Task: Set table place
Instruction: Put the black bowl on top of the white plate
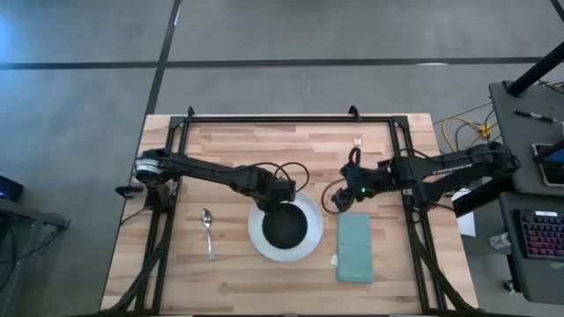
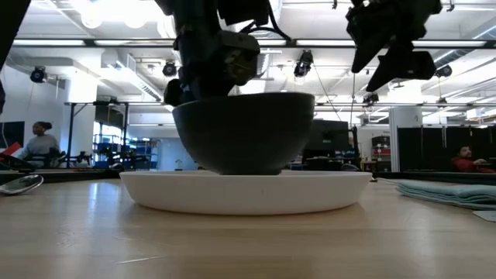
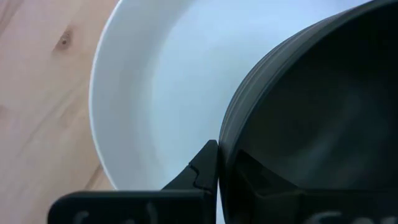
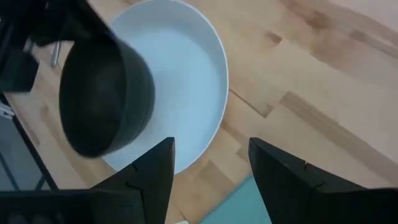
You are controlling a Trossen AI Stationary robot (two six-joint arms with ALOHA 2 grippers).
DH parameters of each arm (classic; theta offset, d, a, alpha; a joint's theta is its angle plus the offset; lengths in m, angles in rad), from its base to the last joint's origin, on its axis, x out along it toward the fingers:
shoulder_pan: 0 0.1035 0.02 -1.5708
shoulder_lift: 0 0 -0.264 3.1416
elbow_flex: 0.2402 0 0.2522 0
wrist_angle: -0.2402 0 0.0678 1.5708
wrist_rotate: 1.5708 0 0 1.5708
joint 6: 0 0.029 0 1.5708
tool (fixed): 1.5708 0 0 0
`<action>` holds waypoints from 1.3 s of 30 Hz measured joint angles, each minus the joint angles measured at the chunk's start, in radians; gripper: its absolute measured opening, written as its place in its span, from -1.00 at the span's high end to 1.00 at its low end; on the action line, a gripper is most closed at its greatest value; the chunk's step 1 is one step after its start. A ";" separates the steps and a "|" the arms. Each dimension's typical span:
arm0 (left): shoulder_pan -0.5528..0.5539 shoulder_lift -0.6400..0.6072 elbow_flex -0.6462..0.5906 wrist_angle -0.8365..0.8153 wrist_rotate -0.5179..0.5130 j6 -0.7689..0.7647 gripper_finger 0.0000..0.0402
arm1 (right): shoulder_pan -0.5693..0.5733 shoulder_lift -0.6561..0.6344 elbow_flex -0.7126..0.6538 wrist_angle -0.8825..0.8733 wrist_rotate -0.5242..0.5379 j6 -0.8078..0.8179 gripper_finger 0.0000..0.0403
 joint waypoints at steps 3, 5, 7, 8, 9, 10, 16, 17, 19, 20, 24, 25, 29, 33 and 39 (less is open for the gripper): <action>0.009 0.012 0.000 0.000 0.000 0.000 1.00 | 0.037 0.002 -0.003 0.000 0.039 0.040 0.01; 0.016 0.023 0.000 0.002 0.001 0.001 1.00 | 0.055 0.002 -0.003 0.001 0.057 0.060 0.01; 0.022 0.033 0.000 0.005 0.011 0.005 1.00 | 0.065 0.002 -0.003 0.001 0.059 0.074 0.01; 0.023 0.036 0.000 0.004 0.021 0.014 1.00 | 0.069 0.002 -0.003 0.001 0.059 0.080 0.01; 0.024 0.039 0.000 0.005 0.025 0.018 1.00 | 0.073 0.002 -0.003 0.001 0.059 0.084 0.01; 0.023 0.042 0.000 0.007 0.025 0.018 1.00 | 0.075 0.002 -0.003 0.002 0.059 0.088 0.01; 0.024 0.041 0.000 0.052 0.021 0.026 1.00 | 0.075 0.002 -0.004 0.002 0.059 0.091 0.01; 0.024 0.041 0.000 0.060 0.021 0.032 1.00 | 0.075 0.002 -0.004 0.002 0.059 0.090 0.01; 0.024 0.039 0.000 0.086 0.022 0.045 1.00 | 0.075 0.002 -0.004 0.002 0.059 0.090 0.01; 0.024 0.038 0.000 0.088 0.022 0.045 1.00 | 0.075 0.003 -0.004 0.002 0.060 0.090 0.01; 0.025 0.038 -0.001 0.072 0.023 0.047 1.00 | 0.075 0.007 -0.004 0.002 0.079 0.089 0.01; 0.025 0.038 -0.002 0.065 0.023 0.050 1.00 | 0.075 0.008 -0.004 0.002 0.082 0.089 0.01; 0.025 0.037 -0.006 0.065 0.025 0.054 0.97 | 0.075 0.008 -0.004 0.002 0.083 0.082 0.01; 0.025 0.037 -0.006 0.067 0.026 0.054 0.80 | 0.074 0.008 -0.004 0.002 0.083 0.079 0.01; 0.025 0.037 -0.006 0.066 0.025 0.054 0.54 | 0.074 0.008 -0.004 0.002 0.083 0.079 0.01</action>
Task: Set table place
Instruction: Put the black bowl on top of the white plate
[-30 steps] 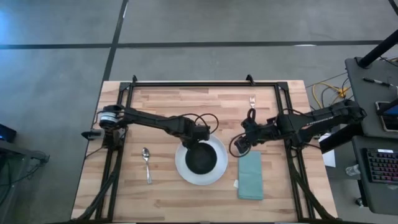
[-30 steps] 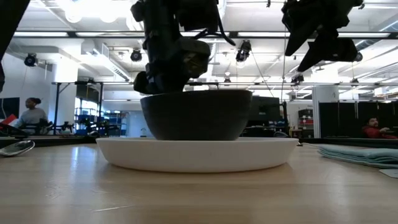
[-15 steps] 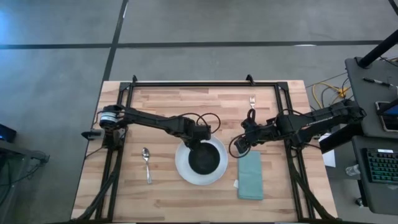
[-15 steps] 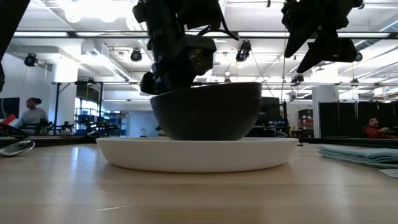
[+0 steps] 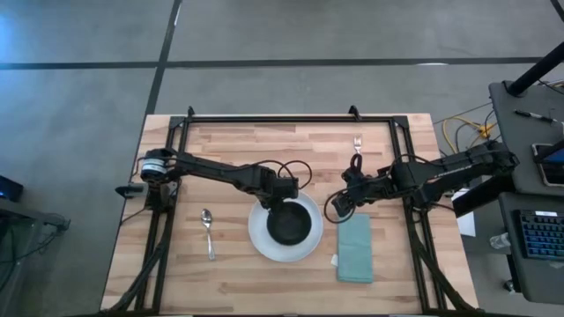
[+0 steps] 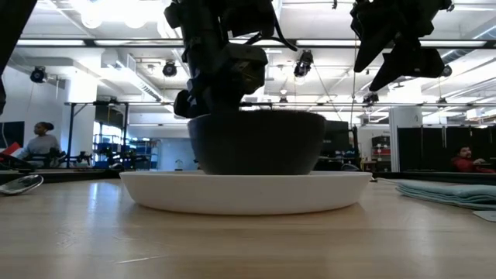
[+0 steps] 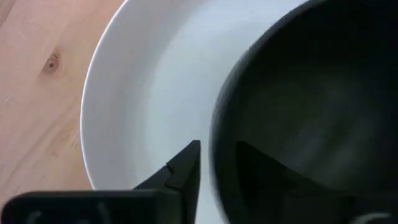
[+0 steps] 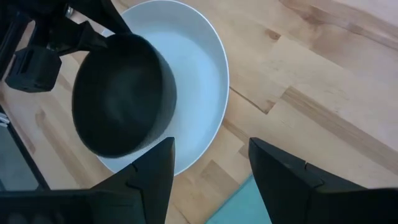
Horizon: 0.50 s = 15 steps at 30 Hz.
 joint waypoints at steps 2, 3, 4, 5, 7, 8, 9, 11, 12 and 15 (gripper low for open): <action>0.000 -0.002 0.000 -0.002 0.000 0.000 0.48 | 0.000 0.000 0.000 0.000 0.000 0.000 0.01; 0.000 -0.003 0.000 -0.007 0.000 0.000 0.46 | 0.000 0.000 0.000 0.000 0.000 0.000 0.01; 0.000 -0.003 0.000 -0.016 0.000 0.000 0.44 | 0.000 0.000 0.000 0.000 0.000 0.000 0.01; 0.000 -0.004 0.000 -0.032 0.000 0.000 0.43 | 0.000 0.000 0.000 0.000 0.000 0.000 0.01; 0.000 -0.004 0.000 -0.065 0.000 0.007 0.41 | 0.000 0.000 0.000 0.000 0.000 0.000 0.01; 0.000 -0.004 0.000 -0.080 0.000 0.016 0.41 | 0.000 0.000 0.000 0.000 0.000 0.000 0.01; 0.000 -0.004 0.000 -0.092 0.000 0.020 0.41 | 0.000 0.000 0.000 0.000 0.000 0.000 0.01; -0.004 -0.004 0.000 -0.104 0.000 0.024 0.41 | 0.000 0.000 0.000 0.001 0.000 0.000 0.01; -0.006 -0.004 0.000 -0.105 -0.001 0.024 0.41 | 0.000 0.000 0.000 0.001 0.000 0.000 0.01; -0.013 -0.004 0.000 -0.105 -0.002 0.020 0.41 | 0.000 0.000 0.000 0.001 0.000 0.000 0.01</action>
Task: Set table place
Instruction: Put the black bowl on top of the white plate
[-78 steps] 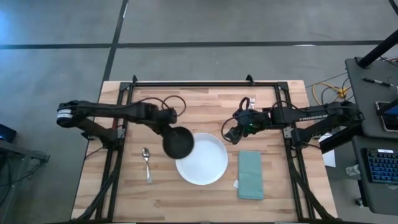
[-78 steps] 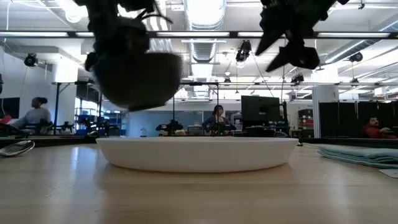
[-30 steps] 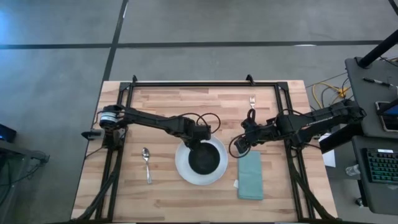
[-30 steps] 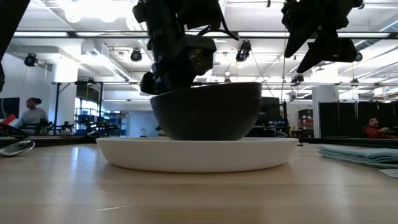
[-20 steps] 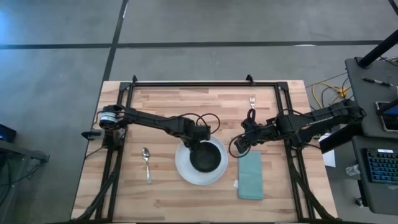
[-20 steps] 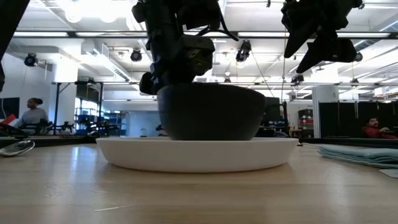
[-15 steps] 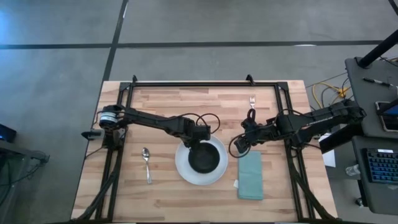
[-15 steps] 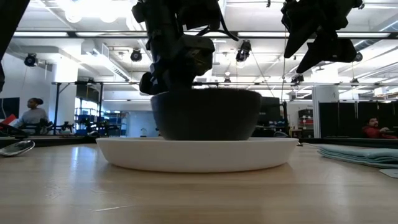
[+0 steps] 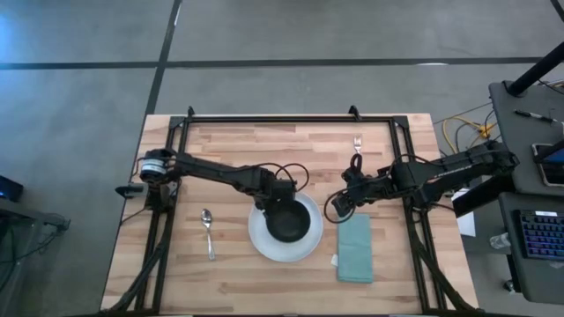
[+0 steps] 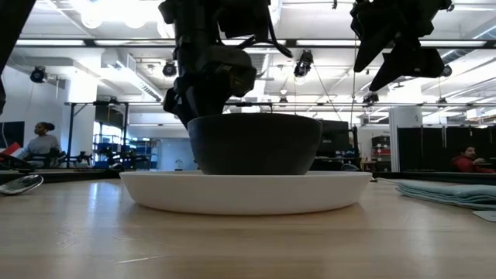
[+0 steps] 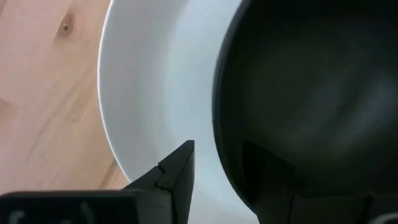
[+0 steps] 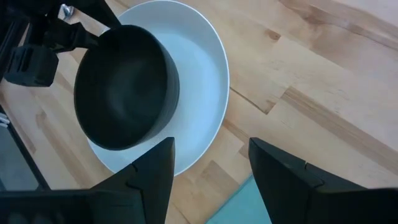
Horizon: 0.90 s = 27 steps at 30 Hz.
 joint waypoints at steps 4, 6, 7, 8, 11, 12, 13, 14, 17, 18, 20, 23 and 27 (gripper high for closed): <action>-0.009 -0.005 0.000 0.000 0.004 -0.001 0.41 | 0.000 0.000 0.000 0.001 0.000 0.000 0.01; -0.014 -0.013 0.000 -0.001 0.006 -0.003 0.41 | 0.000 0.000 0.000 0.002 0.000 0.000 0.01; -0.016 -0.017 0.000 -0.002 0.006 -0.003 0.41 | 0.000 0.000 0.000 0.003 0.000 0.000 0.01; -0.019 -0.021 0.000 -0.002 0.007 -0.003 0.41 | 0.000 0.000 0.000 0.004 0.000 0.001 0.01; -0.027 -0.031 0.000 -0.014 0.008 -0.004 0.41 | 0.000 0.000 0.000 0.005 0.000 0.001 0.01; -0.030 -0.033 0.000 -0.020 0.008 -0.004 0.41 | 0.000 0.000 0.000 0.005 0.000 0.001 0.01; -0.033 -0.033 0.000 -0.029 0.010 -0.004 0.41 | 0.000 0.000 0.000 0.006 0.000 0.001 0.01; -0.037 -0.033 0.000 -0.032 0.010 -0.006 0.41 | 0.000 0.000 0.000 0.006 0.000 0.002 0.01; -0.051 -0.033 0.000 -0.029 0.010 -0.023 0.41 | 0.002 0.000 0.000 0.007 -0.012 0.012 0.01; -0.056 -0.036 0.000 -0.029 0.010 -0.028 0.41 | 0.006 0.004 0.000 0.011 -0.022 0.012 0.01; -0.067 -0.048 -0.001 -0.029 0.010 -0.029 0.41 | 0.019 0.022 0.000 0.029 -0.033 0.011 0.01; -0.083 -0.084 -0.001 -0.028 0.009 -0.030 0.41 | 0.034 0.071 0.000 0.071 -0.047 0.010 0.01; -0.107 -0.124 -0.001 -0.026 -0.011 -0.051 0.41 | 0.044 0.169 0.000 0.137 -0.061 -0.005 0.02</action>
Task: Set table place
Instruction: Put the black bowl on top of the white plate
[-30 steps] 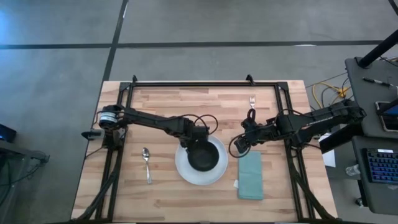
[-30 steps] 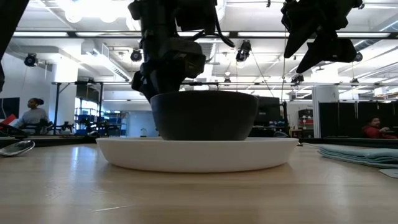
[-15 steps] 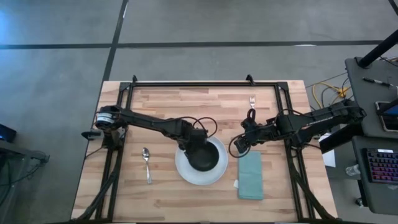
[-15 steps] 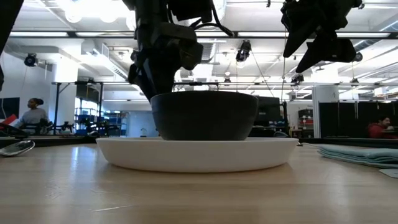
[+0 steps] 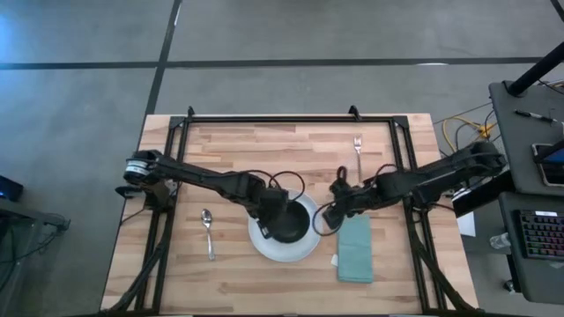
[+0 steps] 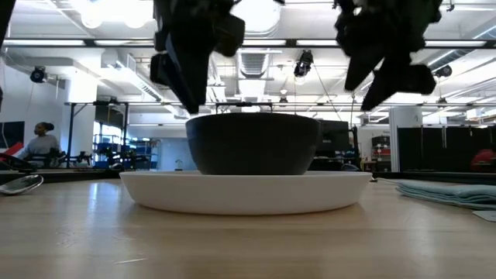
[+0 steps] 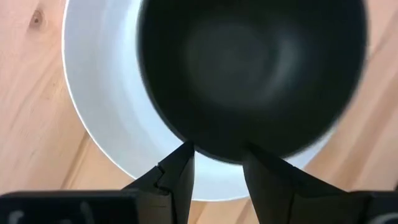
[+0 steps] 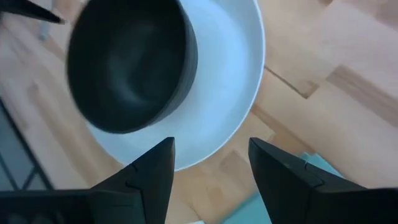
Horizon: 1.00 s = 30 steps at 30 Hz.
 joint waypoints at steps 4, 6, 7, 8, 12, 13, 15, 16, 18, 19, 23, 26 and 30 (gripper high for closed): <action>-0.019 -0.035 -0.003 -0.002 -0.038 -0.028 0.41 | 0.000 0.081 0.000 0.047 -0.001 0.001 0.07; -0.025 -0.038 -0.010 -0.002 -0.051 -0.033 0.41 | 0.000 0.114 0.000 0.062 -0.001 0.001 0.14; -0.030 -0.040 -0.018 -0.001 -0.060 -0.042 0.41 | 0.000 0.126 0.000 0.075 -0.001 0.001 0.18; -0.033 -0.040 -0.028 -0.005 -0.070 -0.057 0.41 | 0.000 0.135 0.000 0.085 -0.001 0.000 0.22; -0.053 -0.044 -0.083 -0.004 -0.077 -0.112 0.41 | 0.000 0.160 0.002 0.109 0.000 -0.001 0.42; -0.062 -0.044 -0.097 -0.005 -0.077 -0.128 0.41 | 0.000 0.163 0.002 0.117 0.003 -0.002 0.47; -0.080 -0.044 -0.124 0.004 -0.081 -0.151 0.41 | -0.004 0.171 0.002 0.137 0.018 -0.002 0.57; -0.089 -0.044 -0.137 0.004 -0.090 -0.161 0.41 | -0.005 0.174 0.002 0.145 0.025 -0.001 0.61; -0.105 -0.044 -0.157 0.004 -0.107 -0.173 0.41 | -0.009 0.182 0.002 0.152 0.039 0.002 0.69; -0.112 -0.044 -0.166 0.007 -0.120 -0.183 0.41 | -0.011 0.187 0.002 0.169 0.042 0.002 0.73; -0.117 -0.044 -0.199 0.052 -0.131 -0.189 0.41 | -0.015 0.207 0.003 0.232 0.038 0.002 0.82; -0.117 -0.044 -0.212 0.087 -0.152 -0.189 0.41 | -0.016 0.224 0.003 0.270 0.033 0.005 0.84; -0.117 -0.044 -0.214 0.116 -0.168 -0.188 0.41 | -0.016 0.224 0.003 0.274 0.029 0.016 0.83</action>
